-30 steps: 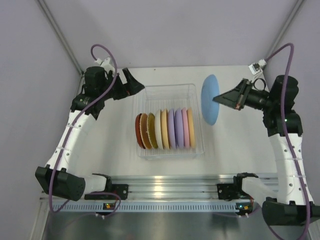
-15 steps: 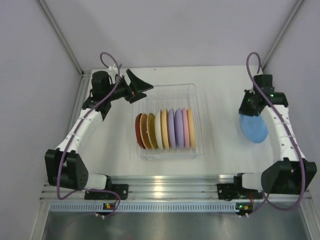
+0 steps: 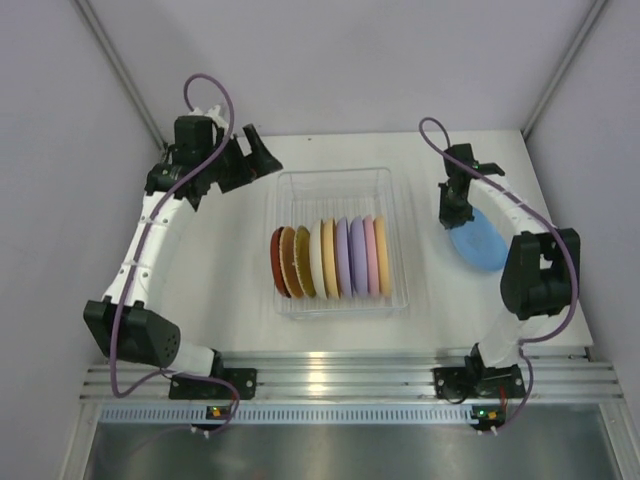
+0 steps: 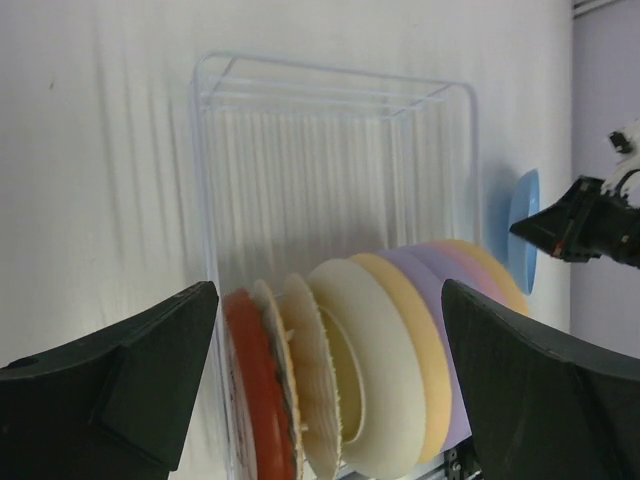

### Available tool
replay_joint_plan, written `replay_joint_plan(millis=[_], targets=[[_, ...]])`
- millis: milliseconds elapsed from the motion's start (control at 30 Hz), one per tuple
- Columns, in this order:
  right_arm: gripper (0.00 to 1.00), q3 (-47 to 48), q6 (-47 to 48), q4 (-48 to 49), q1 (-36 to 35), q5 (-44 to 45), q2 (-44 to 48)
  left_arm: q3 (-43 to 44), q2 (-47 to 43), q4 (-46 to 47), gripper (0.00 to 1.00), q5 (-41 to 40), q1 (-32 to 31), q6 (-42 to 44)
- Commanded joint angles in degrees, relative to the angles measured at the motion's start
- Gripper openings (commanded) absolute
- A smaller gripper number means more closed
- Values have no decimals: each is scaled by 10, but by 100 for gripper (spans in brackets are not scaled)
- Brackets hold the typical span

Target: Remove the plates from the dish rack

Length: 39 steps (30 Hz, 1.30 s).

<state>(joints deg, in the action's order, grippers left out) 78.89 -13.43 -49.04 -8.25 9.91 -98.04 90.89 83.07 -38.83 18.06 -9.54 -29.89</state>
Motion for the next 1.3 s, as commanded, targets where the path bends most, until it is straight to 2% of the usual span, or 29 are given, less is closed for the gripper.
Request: replay_joint_plan(millis=[0, 100, 167, 233, 267, 300, 333, 367, 400, 433, 500, 533, 667, 767, 933, 1000, 1267], targets=[[0, 59, 17, 25, -13, 31, -42, -46, -15, -49, 99, 2, 34, -13], [0, 63, 17, 27, -13, 35, -52, -107, -49, -31, 99, 43, 113, -59], [0, 56, 21, 29, -14, 33, -53, -140, -69, 5, 99, 91, 125, -84], [6, 52, 23, 28, -16, 22, -43, -171, -76, 30, 99, 122, 138, -82], [14, 51, 27, 25, -18, -2, -35, -166, -77, 18, 99, 111, 137, -69], [38, 50, 27, 24, -23, -14, -9, -144, -77, 4, 99, 92, 134, -53], [47, 49, 28, 24, -27, -29, 11, -130, -77, -31, 99, 29, 129, -27], [55, 41, 26, 26, -32, -70, 34, -117, -77, -44, 99, 1, 124, -18], [71, 37, 24, 32, -40, -90, 88, -100, -77, -53, 99, -24, 117, -11], [77, 34, 21, 37, -44, -111, 116, -94, -78, -60, 99, -56, 113, -7], [84, 22, 5, 46, -59, -163, 186, -92, -77, -60, 99, -69, 110, -10], [84, 20, -1, 47, -62, -182, 207, -93, -76, -61, 99, -72, 110, -14], [81, -41, -47, 86, -76, -351, 278, -99, -58, -54, 99, -45, 109, -14], [77, -84, -66, 116, -102, -400, 311, -95, -48, -49, 98, -37, 103, -18], [72, -114, -70, 134, -129, -434, 310, -85, -38, -40, 97, 7, 97, -11], [68, -117, -68, 143, -137, -441, 298, -84, -39, -39, 96, 7, 76, -4], [52, -110, -52, 159, -138, -436, 245, -88, -55, -42, 96, -7, 74, 8]])
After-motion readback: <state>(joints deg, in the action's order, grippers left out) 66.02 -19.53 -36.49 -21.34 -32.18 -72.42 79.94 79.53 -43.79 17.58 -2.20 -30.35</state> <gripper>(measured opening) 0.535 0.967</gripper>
